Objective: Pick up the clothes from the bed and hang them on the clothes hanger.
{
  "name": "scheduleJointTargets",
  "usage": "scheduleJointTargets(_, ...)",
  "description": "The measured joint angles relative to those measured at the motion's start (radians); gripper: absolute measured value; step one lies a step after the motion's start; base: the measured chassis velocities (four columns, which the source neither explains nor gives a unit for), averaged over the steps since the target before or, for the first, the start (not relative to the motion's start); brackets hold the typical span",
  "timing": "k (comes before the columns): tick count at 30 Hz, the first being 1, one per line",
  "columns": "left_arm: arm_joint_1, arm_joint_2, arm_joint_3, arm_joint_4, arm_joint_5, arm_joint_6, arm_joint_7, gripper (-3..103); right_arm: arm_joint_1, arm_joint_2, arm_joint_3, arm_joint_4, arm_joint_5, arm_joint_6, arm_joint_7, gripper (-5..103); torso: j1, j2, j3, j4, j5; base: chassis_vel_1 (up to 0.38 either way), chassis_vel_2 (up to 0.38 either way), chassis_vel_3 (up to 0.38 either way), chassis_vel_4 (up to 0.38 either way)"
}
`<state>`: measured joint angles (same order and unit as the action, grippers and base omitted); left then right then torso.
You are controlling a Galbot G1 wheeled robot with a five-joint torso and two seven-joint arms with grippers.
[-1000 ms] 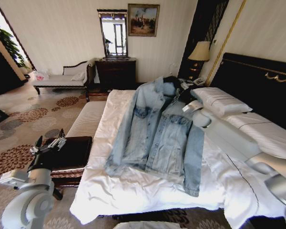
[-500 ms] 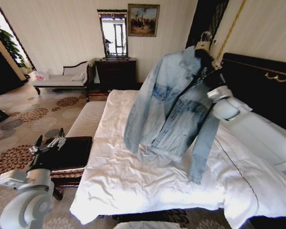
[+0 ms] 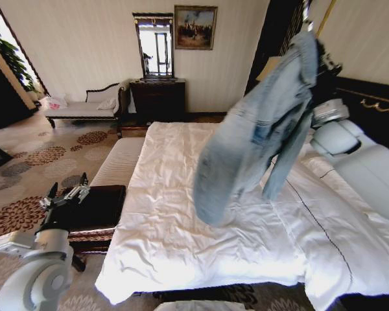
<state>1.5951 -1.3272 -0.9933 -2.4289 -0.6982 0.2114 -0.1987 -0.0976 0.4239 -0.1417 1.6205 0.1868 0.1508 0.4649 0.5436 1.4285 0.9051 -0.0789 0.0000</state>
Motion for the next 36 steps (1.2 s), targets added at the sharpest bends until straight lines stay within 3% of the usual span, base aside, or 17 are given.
scheduleJointTargets(9,0.0,0.009,0.0,-0.005,-0.008,0.002,0.0,100,0.0,-0.028,0.02,0.047,0.125,-0.008,0.035,17,0.0,0.0,0.0,0.0002,0.0,0.0,0.0,0.0,0.0)
scheduleJointTargets(12,0.001,0.013,-0.003,-0.008,-0.012,0.002,0.0,100,-0.006,-0.035,0.026,0.086,0.27,-0.015,0.067,17,0.0,0.0,0.0,0.0,0.0,0.0,0.0,0.0,0.0)
scheduleJointTargets(16,0.004,0.016,-0.007,-0.01,-0.013,0.002,-0.001,100,-0.015,-0.032,0.035,0.109,0.371,-0.009,0.085,17,0.0,0.0,0.0,0.0,-0.0001,0.0,0.0,0.0,0.0)
scheduleJointTargets(19,0.005,0.016,-0.008,-0.011,-0.013,0.003,-0.001,100,-0.017,-0.024,0.038,0.113,0.393,0.003,0.086,17,0.0,0.0,0.0,0.0,-0.0001,0.0,0.0,0.0,0.0)
scheduleJointTargets(36,0.014,-0.003,-0.023,-0.017,-0.003,0.009,-0.01,100,-0.056,0.081,0.082,0.148,0.602,0.215,0.048,17,0.0,0.0,0.0,0.0002,-0.0002,0.0,0.0,0.0,0.0)
